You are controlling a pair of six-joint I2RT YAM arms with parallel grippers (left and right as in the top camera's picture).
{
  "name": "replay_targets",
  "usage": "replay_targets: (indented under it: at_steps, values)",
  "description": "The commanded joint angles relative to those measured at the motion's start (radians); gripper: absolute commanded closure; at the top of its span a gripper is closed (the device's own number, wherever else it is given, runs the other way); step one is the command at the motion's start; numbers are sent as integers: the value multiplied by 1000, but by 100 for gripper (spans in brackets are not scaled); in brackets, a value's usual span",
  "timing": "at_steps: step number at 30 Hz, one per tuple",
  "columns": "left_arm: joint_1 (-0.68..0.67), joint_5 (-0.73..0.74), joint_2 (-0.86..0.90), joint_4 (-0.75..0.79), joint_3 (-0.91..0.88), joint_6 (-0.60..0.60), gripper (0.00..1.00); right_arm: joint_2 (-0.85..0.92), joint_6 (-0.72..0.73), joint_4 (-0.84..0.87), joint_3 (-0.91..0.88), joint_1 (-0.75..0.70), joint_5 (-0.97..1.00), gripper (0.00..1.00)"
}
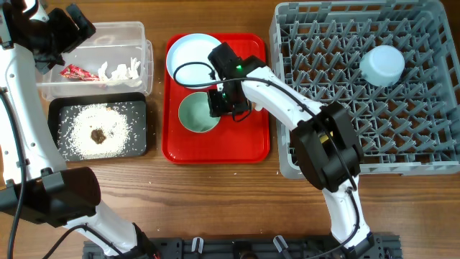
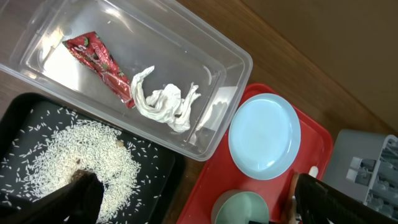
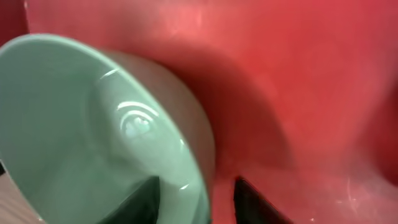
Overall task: Sort waste into correct bins and load items into the dishwasher rack
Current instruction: 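Grasp the green bowl rim on the red tray with the right gripper, then carry the green bowl to the rack's back row and release it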
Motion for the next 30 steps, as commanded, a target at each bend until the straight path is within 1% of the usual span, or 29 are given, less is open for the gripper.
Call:
replay_targets:
  at_steps: [1,2,4,6,8,9,10,11,12,13,14,15,17,20,24,26,30]
  values:
    - [3,-6,-33,0,0,-9,0,12,41,14,0,-3,-9,92]
    - [3,-6,-33,0,0,-9,0,11,46,15,2,-3,-9,96]
    - [3,-6,-33,0,0,-9,0,4,45,-3,20,-6,10,96]
    - [3,-6,-33,0,0,-9,0,-30,37,-64,71,-19,80,96]
    - [3,-6,-33,0,0,-9,0,-136,13,-141,152,-69,222,96]
    - [3,-6,-33,0,0,-9,0,-188,11,-167,186,-98,308,96]
    - [3,-6,-33,0,0,-9,0,-264,11,-183,223,-142,479,96]
    - [3,-6,-33,0,0,-9,0,-302,11,-174,226,-164,582,96]
    - [3,-6,-33,0,0,-9,0,-348,11,-161,226,-190,731,96]
    - [3,-6,-33,0,0,-9,0,-385,10,-133,226,-223,937,96]
    - [3,-6,-33,0,0,-9,0,-392,-18,-108,226,-249,1046,96]
    - [3,-6,-33,0,0,-9,0,-390,-84,-64,225,-276,1128,95]
    - [3,-6,-33,0,0,-9,0,-356,-227,49,212,-330,1191,96]
    - [3,-6,-33,0,0,-9,0,-244,-441,226,211,-394,1225,96]
    - [3,-6,-33,0,0,-9,0,-97,-703,338,211,-396,1403,96]
    - [3,-6,-33,0,0,-9,0,-56,-751,345,211,-395,1426,96]
    - [3,-6,-33,0,0,-9,0,-13,-747,336,211,-388,1426,96]
